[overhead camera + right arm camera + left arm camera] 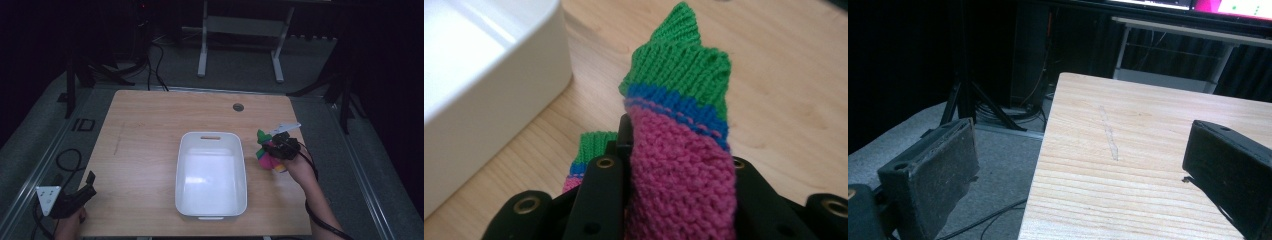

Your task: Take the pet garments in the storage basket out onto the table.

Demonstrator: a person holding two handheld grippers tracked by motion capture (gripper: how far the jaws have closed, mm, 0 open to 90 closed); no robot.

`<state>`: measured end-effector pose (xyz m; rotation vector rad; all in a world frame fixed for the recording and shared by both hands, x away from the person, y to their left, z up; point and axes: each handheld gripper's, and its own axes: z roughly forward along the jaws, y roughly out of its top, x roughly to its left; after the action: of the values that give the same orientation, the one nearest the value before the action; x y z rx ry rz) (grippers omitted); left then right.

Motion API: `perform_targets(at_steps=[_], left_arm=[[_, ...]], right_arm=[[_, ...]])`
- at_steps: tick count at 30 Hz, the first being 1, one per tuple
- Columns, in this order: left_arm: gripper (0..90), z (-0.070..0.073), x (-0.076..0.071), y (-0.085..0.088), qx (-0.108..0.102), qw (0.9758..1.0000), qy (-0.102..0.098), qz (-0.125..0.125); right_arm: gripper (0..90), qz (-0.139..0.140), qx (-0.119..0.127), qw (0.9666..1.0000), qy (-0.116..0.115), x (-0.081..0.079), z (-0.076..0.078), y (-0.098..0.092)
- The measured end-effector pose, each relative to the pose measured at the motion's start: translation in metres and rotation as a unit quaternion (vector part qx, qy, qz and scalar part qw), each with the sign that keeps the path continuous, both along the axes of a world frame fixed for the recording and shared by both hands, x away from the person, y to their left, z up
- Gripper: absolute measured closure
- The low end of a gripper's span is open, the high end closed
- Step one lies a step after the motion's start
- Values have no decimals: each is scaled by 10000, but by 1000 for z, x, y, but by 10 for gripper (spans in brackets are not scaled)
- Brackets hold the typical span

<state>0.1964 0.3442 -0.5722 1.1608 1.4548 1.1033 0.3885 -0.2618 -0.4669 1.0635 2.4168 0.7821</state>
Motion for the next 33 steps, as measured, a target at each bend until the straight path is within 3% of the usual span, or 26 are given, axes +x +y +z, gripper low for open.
perform_targets(at_steps=[8, 9, 12, 19, 21, 26, 33], left_arm=[[18, 0, 0, 0, 1, 10000, -2, -6], [18, 0, 0, 0, 13, 10000, -2, -11], [18, 0, 0, 0, 7, 10000, -5, -13], [18, 0, 0, 0, 25, 10000, -1, -15], [18, 0, 0, 0, 24, 10000, -2, -17], [18, 0, 0, 0, 16, 10000, -14, -10], [18, 0, 0, 0, 17, 10000, -14, -7]], right_arm=[[744, -99, -22, 9998, 152, 8, -28, 2], [741, -145, -22, 9997, 205, 10, -39, 2], [740, -162, -69, 9994, 299, 12, -51, 3], [717, -135, -48, 9990, 430, 12, -68, 8], [685, -144, -80, 9990, 427, 12, -68, 11], [489, -34, -107, 9987, 503, 11, -60, 14], [354, -21, 208, 9993, 324, 5, -33, 10]])
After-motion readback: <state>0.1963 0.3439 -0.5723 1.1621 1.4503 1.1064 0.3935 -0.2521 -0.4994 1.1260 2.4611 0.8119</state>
